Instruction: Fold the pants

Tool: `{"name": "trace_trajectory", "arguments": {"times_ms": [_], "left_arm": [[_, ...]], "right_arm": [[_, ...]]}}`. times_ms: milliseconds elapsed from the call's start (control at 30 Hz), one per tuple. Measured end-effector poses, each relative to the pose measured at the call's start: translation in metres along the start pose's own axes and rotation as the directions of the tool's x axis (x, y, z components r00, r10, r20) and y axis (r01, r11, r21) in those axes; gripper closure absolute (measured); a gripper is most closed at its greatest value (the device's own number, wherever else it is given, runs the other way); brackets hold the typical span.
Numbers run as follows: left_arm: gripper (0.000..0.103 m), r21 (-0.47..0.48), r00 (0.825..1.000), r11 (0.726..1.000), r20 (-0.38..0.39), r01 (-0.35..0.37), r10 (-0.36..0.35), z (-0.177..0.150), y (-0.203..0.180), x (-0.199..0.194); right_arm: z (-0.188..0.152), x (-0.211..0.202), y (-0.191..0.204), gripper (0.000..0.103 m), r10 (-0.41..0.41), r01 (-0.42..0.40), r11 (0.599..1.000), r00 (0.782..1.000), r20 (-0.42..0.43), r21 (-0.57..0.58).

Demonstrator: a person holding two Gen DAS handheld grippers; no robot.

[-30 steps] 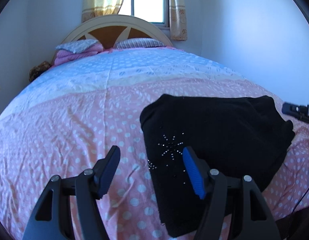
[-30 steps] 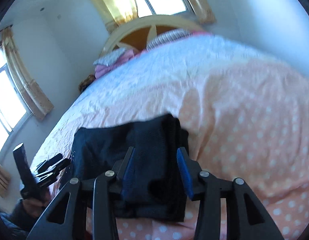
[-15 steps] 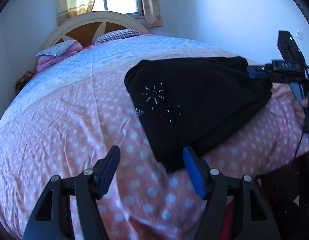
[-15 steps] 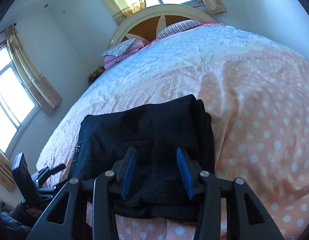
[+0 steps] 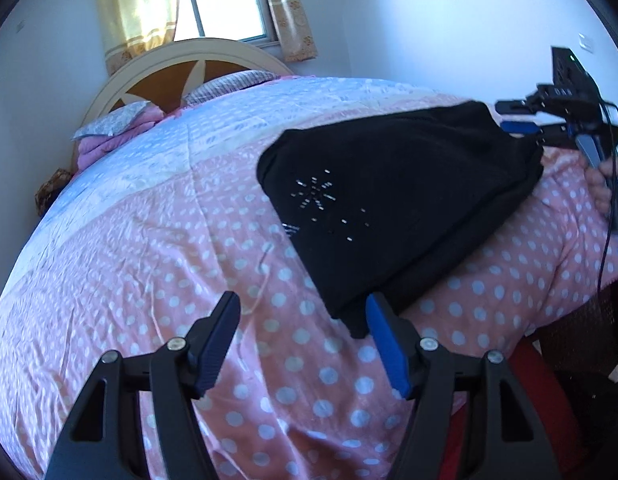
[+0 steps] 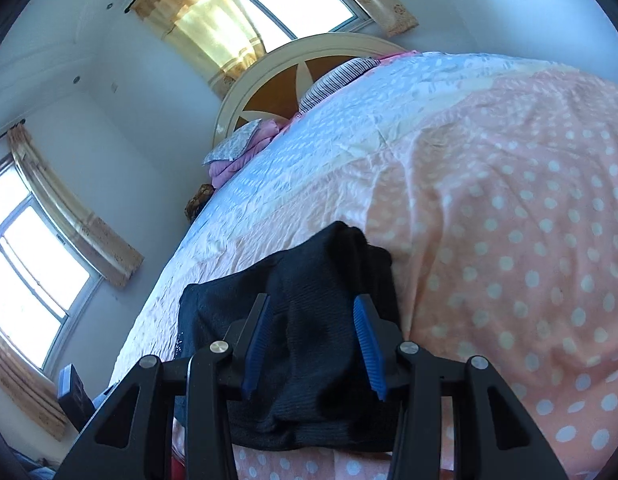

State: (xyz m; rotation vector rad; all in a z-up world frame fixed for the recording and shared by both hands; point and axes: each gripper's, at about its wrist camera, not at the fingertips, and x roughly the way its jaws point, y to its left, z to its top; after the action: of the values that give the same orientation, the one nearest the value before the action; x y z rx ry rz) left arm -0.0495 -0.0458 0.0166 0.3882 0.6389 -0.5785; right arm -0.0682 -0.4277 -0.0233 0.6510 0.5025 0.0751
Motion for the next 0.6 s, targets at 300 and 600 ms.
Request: {"name": "trace_trajectory", "arguments": {"times_ms": [300, 600], "left_arm": [[0.032, 0.025, 0.999, 0.999, 0.004, -0.034, 0.034, 0.012, -0.008, 0.019], [0.088, 0.065, 0.999, 0.998, 0.030, 0.019, -0.021, 0.014, -0.024, 0.016]], "right_arm": [[0.000, -0.002, -0.005, 0.058, 0.004, -0.004, 1.000, 1.000, 0.012, 0.022], [-0.001, -0.003, -0.012, 0.058, 0.007, -0.007, 0.999, 1.000, 0.012, 0.053]]}}
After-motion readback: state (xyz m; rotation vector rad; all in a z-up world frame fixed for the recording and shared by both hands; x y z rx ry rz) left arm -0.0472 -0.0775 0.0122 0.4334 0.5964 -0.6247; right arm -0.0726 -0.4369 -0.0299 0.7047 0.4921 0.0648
